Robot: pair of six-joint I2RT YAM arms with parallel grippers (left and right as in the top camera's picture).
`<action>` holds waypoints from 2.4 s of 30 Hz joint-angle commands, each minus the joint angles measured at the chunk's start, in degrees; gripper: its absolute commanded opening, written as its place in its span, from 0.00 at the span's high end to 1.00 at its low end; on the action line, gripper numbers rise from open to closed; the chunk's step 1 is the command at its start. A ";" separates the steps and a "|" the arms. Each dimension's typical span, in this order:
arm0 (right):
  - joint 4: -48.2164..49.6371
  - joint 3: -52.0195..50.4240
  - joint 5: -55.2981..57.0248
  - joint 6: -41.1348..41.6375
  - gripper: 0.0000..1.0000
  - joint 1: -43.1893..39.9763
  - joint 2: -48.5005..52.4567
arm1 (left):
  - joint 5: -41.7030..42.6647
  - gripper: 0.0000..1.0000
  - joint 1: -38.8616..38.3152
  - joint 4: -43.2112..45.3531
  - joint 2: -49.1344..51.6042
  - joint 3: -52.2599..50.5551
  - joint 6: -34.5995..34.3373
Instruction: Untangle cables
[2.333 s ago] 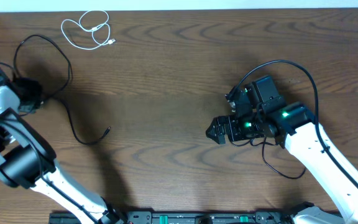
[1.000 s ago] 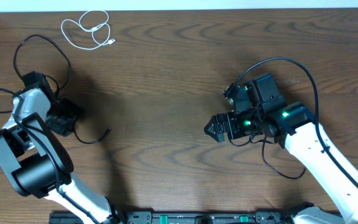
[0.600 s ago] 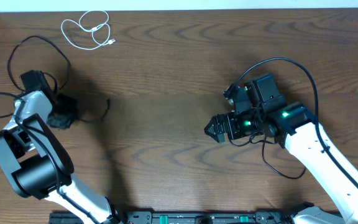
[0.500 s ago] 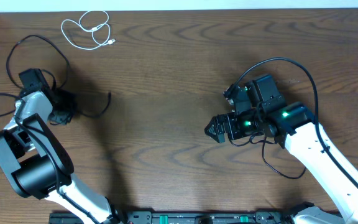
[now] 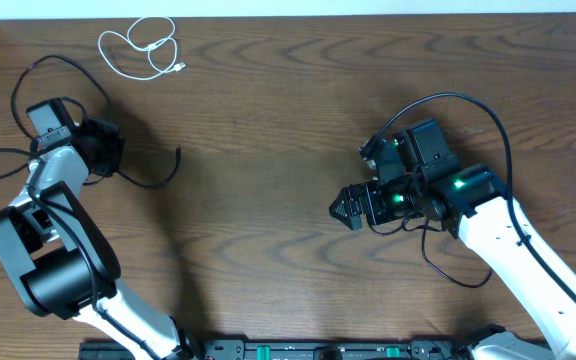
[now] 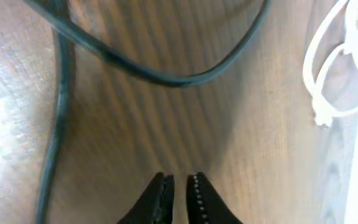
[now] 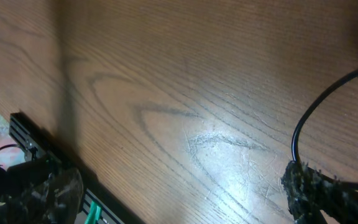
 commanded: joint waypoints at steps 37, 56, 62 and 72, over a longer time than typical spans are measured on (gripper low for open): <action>0.63 0.31 0.28 -0.79 0.01 0.28 -0.55 | -1.25 0.92 -4.31 -9.46 10.45 -1.16 9.31; -0.33 0.31 0.81 -0.76 0.01 0.28 -0.55 | -7.74 0.92 -4.28 -3.32 -0.87 -0.66 10.25; 0.20 0.31 1.60 -0.72 0.01 0.28 -0.55 | -10.64 0.83 -4.11 -10.97 -9.55 -0.66 15.02; -3.52 0.31 17.42 14.10 0.01 -6.43 -0.55 | 25.07 0.13 -10.19 -24.24 -16.39 -0.68 19.52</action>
